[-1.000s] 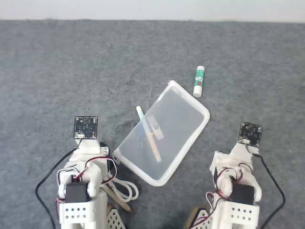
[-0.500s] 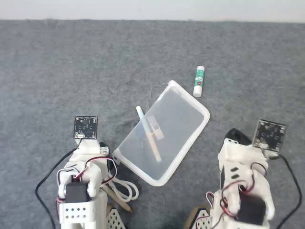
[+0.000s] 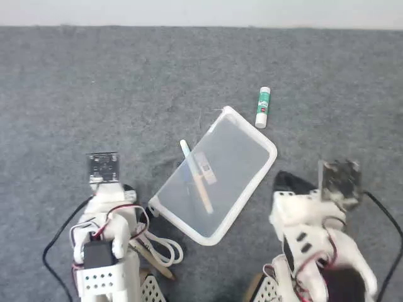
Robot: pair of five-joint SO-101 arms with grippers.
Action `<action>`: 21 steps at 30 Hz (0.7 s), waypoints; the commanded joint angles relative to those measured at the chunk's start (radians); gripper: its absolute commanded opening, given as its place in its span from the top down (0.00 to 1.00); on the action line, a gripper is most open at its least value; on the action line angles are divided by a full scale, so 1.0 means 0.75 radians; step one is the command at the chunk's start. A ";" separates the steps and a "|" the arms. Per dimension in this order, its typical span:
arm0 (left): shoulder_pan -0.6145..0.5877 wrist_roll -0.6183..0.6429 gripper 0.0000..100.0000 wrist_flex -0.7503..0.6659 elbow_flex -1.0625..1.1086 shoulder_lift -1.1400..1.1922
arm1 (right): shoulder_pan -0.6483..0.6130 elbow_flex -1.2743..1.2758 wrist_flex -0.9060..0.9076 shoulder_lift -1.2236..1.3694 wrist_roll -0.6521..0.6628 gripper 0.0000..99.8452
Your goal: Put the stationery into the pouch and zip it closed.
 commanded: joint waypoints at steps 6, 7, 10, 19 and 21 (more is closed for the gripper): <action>-0.151 0.014 0.96 -0.110 -0.019 -0.025 | -0.527 -0.065 -0.144 0.283 -0.025 0.99; -0.151 0.014 0.96 -0.110 -0.019 -0.025 | -0.592 -0.063 -0.154 0.304 -0.025 0.99; -0.151 0.014 0.96 -0.108 -0.019 -0.025 | -0.770 -0.063 -0.222 0.388 -0.025 0.99; -0.151 0.010 0.96 -0.108 -0.019 -0.025 | -1.008 -0.063 -0.502 0.823 -0.014 0.68; -0.151 0.010 0.96 -0.108 -0.019 -0.025 | -1.008 -0.063 -0.562 0.928 -0.014 0.64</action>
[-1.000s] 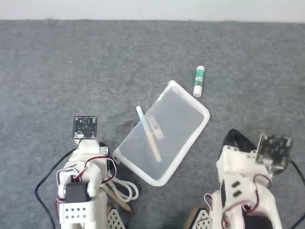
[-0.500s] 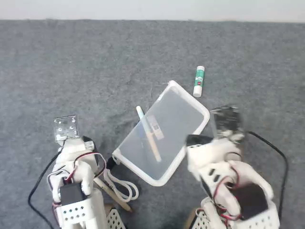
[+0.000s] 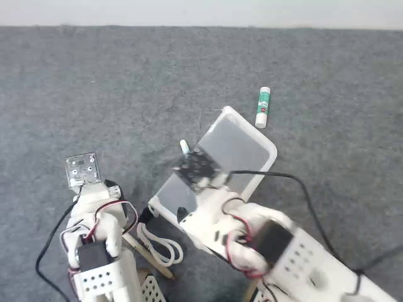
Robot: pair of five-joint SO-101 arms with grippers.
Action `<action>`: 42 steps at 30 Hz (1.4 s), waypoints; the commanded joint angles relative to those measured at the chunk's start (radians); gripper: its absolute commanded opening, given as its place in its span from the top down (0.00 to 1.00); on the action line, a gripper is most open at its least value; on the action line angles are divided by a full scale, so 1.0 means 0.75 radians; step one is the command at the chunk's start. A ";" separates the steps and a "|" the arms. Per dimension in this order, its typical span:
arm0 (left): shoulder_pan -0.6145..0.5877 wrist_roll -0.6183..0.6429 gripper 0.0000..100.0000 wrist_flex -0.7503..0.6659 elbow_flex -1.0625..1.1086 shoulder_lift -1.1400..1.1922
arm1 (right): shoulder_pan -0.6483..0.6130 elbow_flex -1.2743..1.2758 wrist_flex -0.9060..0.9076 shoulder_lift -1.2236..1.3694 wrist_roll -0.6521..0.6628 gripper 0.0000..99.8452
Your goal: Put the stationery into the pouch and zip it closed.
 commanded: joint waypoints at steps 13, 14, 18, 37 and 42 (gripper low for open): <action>-0.002 0.010 0.96 -0.037 -0.019 -0.025 | -0.107 -0.065 -0.179 0.515 -0.004 0.58; -0.002 0.010 0.96 -0.037 -0.019 -0.025 | -0.111 -0.065 -0.193 0.531 -0.004 0.58; -0.002 0.010 0.96 -0.037 -0.019 -0.025 | -0.114 -0.065 -0.230 0.596 0.086 0.58; -0.002 0.008 0.96 -0.031 -0.019 -0.025 | 0.298 0.006 -0.343 0.678 0.604 0.58; -0.002 0.006 0.96 -0.031 -0.019 -0.025 | 0.474 0.053 -0.451 0.676 0.720 0.58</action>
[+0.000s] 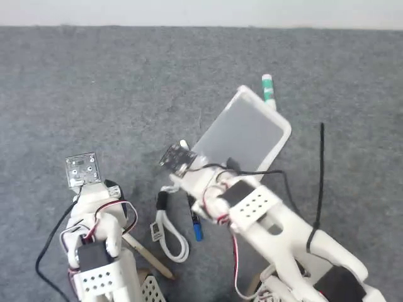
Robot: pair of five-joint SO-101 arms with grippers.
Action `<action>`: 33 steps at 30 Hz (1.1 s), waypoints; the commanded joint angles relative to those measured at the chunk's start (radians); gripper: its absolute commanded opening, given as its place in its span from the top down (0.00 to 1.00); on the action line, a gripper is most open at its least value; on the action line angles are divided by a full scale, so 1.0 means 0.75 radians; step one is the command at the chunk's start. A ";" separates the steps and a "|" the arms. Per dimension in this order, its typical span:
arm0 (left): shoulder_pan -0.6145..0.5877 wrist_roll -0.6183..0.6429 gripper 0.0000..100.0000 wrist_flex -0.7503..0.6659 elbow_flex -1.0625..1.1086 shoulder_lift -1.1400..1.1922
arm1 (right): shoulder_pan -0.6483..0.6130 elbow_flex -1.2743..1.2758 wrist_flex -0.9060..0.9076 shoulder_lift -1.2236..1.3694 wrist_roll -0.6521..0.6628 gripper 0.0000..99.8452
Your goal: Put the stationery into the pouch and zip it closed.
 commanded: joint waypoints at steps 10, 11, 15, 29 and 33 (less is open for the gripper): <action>-0.002 0.006 0.96 -0.031 -0.019 -0.025 | 0.332 -0.166 0.179 -0.083 -0.049 0.58; -0.002 0.006 0.96 -0.031 -0.019 -0.025 | 0.332 -0.207 0.263 -0.118 -0.113 0.58; -0.002 0.006 0.96 -0.029 -0.019 -0.025 | 0.304 -0.354 0.496 -0.277 -0.473 0.58; -0.002 0.006 0.96 -0.029 -0.019 -0.025 | -0.228 -0.315 0.404 -0.341 -1.062 0.71; -0.002 0.006 0.96 -0.029 -0.019 -0.025 | -0.289 -0.317 0.294 -0.210 -1.095 0.71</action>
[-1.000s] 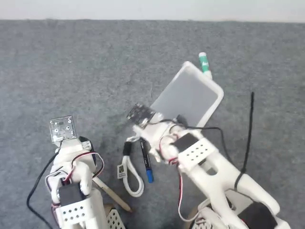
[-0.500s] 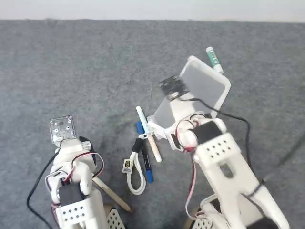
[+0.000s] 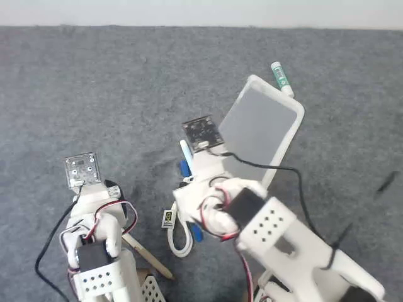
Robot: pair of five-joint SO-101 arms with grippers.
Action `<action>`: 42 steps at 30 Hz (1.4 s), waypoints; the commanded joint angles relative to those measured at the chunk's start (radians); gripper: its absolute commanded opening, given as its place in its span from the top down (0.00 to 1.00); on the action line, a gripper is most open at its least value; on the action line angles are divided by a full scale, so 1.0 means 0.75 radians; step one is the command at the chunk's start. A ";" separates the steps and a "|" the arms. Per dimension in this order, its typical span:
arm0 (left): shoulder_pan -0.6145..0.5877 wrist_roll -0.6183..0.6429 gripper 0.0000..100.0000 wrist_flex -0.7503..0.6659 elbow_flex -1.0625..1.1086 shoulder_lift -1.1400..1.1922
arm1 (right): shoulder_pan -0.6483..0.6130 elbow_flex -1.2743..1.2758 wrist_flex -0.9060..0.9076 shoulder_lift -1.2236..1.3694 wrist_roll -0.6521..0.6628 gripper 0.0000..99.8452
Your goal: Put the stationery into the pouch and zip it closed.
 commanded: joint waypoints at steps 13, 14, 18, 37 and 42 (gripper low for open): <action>-0.002 0.006 0.96 -0.029 -0.019 -0.025 | -0.044 -0.211 -0.285 0.570 -0.149 0.71; -0.002 0.006 0.96 -0.029 -0.019 -0.025 | -0.044 -0.229 -0.285 0.598 -0.153 0.71; -0.002 0.006 0.96 -0.027 -0.019 -0.025 | -0.044 -0.262 -0.312 0.707 -0.160 0.71; -0.002 0.006 0.96 -0.027 -0.019 -0.025 | -0.032 -0.307 -0.316 0.848 -0.160 0.82; -0.002 0.006 0.96 -0.027 -0.019 -0.023 | 0.017 -0.307 -0.312 0.842 -0.153 0.89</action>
